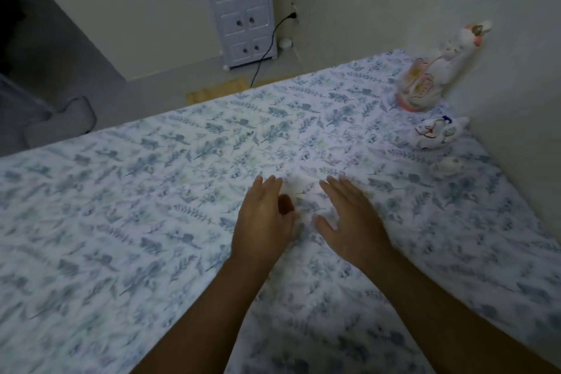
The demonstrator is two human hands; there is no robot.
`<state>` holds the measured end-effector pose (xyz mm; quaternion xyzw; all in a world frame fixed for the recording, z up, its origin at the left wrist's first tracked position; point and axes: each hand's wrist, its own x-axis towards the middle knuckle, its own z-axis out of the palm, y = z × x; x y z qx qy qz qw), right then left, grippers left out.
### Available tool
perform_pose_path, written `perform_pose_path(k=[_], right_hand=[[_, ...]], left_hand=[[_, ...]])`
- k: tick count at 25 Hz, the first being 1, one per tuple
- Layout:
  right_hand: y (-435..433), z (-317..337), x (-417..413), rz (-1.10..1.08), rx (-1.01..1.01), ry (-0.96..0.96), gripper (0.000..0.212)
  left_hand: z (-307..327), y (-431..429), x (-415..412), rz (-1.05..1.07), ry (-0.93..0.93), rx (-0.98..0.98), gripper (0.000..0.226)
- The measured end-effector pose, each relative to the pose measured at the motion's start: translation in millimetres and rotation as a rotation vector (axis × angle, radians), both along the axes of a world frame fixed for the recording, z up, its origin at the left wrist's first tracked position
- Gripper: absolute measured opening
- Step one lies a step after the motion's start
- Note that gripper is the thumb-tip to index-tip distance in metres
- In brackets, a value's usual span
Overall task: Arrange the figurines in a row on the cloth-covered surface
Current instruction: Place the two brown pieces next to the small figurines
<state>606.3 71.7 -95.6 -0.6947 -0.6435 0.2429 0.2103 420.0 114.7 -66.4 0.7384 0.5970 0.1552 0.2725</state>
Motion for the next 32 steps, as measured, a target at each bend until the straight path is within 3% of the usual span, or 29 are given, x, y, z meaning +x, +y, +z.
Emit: perform_pose_path(k=[4, 8, 13, 20, 27, 32], right_hand=[[18, -11, -57, -0.046, -0.174, 0.206, 0.081], [30, -22, -80, -0.196, -0.106, 0.241, 0.038], [-1, -18, -65, -0.343, 0.007, 0.34, 0.025], [-77, -3, 69, -0.671, 0.145, 0.393, 0.036], [-118, -13, 204, -0.892, 0.217, 0.358, 0.036], [-126, -42, 236, -0.919, 0.193, 0.316, 0.027]], left_hand=[[-18, 4, -51, 0.024, -0.016, -0.136, 0.057], [-28, 14, -58, -0.009, -0.111, -0.14, 0.029], [-24, 7, -38, -0.107, -0.246, -0.062, 0.036], [-14, -18, 102, -0.294, -0.407, -0.156, 0.037], [-21, -27, 280, -0.573, -0.379, -0.17, 0.04], [-41, -18, 332, -0.637, -0.349, -0.17, 0.043]])
